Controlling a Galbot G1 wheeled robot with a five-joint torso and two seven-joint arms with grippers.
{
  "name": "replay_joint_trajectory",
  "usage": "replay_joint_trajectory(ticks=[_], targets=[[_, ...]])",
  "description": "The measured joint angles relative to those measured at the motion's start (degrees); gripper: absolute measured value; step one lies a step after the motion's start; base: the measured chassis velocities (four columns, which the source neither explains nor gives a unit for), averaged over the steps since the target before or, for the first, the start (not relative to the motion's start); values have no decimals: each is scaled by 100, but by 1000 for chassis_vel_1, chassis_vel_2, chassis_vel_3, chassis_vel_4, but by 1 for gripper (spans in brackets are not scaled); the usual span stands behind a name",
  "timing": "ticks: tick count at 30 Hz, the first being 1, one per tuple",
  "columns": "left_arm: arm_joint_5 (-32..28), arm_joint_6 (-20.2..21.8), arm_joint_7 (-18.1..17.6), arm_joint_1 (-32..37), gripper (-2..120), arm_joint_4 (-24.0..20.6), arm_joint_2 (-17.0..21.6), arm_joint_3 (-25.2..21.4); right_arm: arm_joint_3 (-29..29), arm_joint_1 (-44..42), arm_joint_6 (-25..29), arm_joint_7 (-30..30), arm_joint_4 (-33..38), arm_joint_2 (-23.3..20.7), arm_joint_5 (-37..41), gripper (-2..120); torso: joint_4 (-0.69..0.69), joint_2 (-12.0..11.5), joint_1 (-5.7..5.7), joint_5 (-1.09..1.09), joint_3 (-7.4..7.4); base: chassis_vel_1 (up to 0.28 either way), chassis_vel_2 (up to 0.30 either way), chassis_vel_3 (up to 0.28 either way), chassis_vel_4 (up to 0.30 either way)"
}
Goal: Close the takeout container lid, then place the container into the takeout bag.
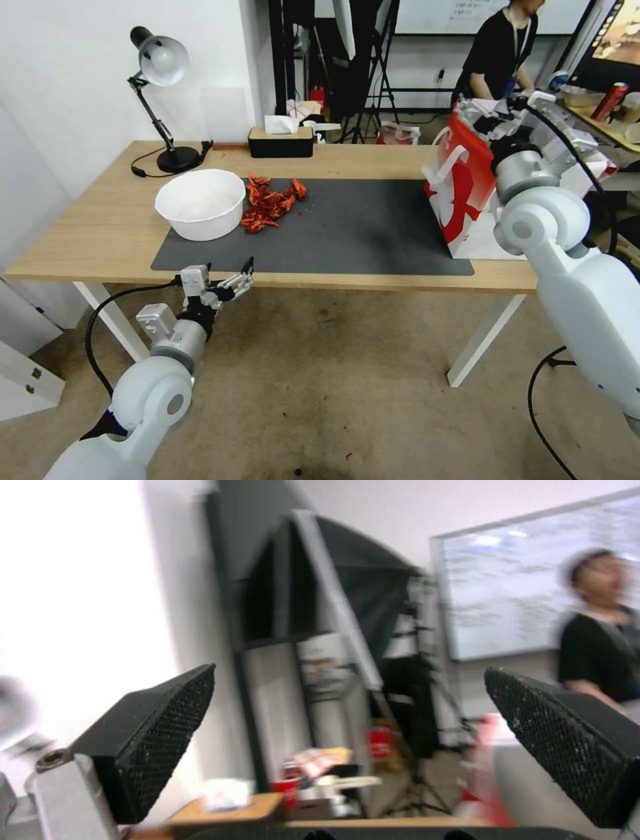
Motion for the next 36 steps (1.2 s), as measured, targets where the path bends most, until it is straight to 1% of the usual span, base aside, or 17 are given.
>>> replay_joint_trajectory(ticks=[3, 5, 6, 8, 11, 14, 15, 17, 20, 21, 22, 24, 25, 29, 30, 31, 36], targets=[[122, -26, 78, 84, 100, -31, -15, -83, 94, -286, 8, -396, 131, -74, -200, 100, 0, 0, 0, 1, 0, 0, 0, 0, 0], [456, -145, 176, 217, 100, -38, -57, -181, 274, -813, 45, -724, 314, -176, -455, 100, -1, 0, 0, 2, 0, 0, 0, 0, 0], [456, -145, 176, 217, 100, -38, -57, -181, 274, -813, 45, -724, 314, -176, -455, 100, -1, 0, 0, 2, 0, 0, 0, 0, 0], [833, -325, 257, 360, 100, 12, -111, -285, 584, -1472, 190, -949, 459, -245, -678, 100, -2, 0, 0, 4, 0, 0, 0, 0, 0], [924, -388, 265, 409, 100, 38, -130, -317, 696, -1708, 263, -1028, 510, -263, -753, 100, -4, 0, -1, 1, 0, 0, 0, 0, 0], [1237, -672, 270, 639, 100, 155, -213, -404, 1242, -2799, 585, -1290, 729, -240, -1100, 100, -2, 0, -1, 1, 0, 0, 0, 0, 0], [1237, -672, 270, 639, 100, 155, -213, -404, 1242, -2799, 585, -1290, 729, -240, -1100, 100, -2, 0, -1, 1, 0, 0, 0, 0, 0], [1413, -832, 267, 774, 100, 195, -257, -435, 1489, -3390, 789, -1362, 821, -142, -1384, 100, -1, 1, -1, 1, 0, 0, 0, 0, 0], [1468, -855, 227, 845, 100, 196, -282, -440, 1609, -3704, 889, -1405, 865, -65, -1533, 100, -1, 0, -1, 0, 0, 0, 0, 0, 0], [1515, -872, 191, 941, 100, 196, -313, -446, 1761, -4050, 1014, -1470, 902, 64, -1671, 100, -2, 1, -1, 2, 0, 0, 0, 0, 0], [1515, -872, 191, 941, 100, 196, -313, -446, 1761, -4050, 1014, -1470, 902, 64, -1671, 100, -2, 1, -1, 2, 0, 0, 0, 0, 0], [1540, -900, 172, 1039, 100, 207, -345, -445, 1856, -4363, 1161, -1514, 899, 242, -1814, 100, -2, 0, -1, 1, 0, 0, 0, 0, 0], [1540, -900, 172, 1039, 100, 207, -345, -445, 1856, -4363, 1161, -1514, 899, 242, -1814, 100, -2, 0, -1, 1, 0, 0, 0, 0, 0], [1570, -1068, 209, 1193, 100, 272, -381, -435, 1921, -4845, 1381, -1486, 851, 598, -2105, 100, -1, 1, -1, 2, 0, 0, 0, 0, 0], [1570, -1068, 209, 1193, 100, 272, -381, -435, 1921, -4845, 1381, -1486, 851, 598, -2105, 100, -1, 1, -1, 2, 0, 0, 0, 0, 0], [1638, -1130, 273, 1237, 100, 287, -404, -393, 1875, -4984, 1416, -1371, 849, 732, -2205, 100, -1, 1, -1, -1, 0, 0, 0, 0, 0], [1771, -1219, 294, 1272, 100, 365, -531, -278, 1680, -5245, 1518, -1034, 829, 1054, -2369, 100, -1, 1, -1, 0, 0, 0, 0, 0, 0]])
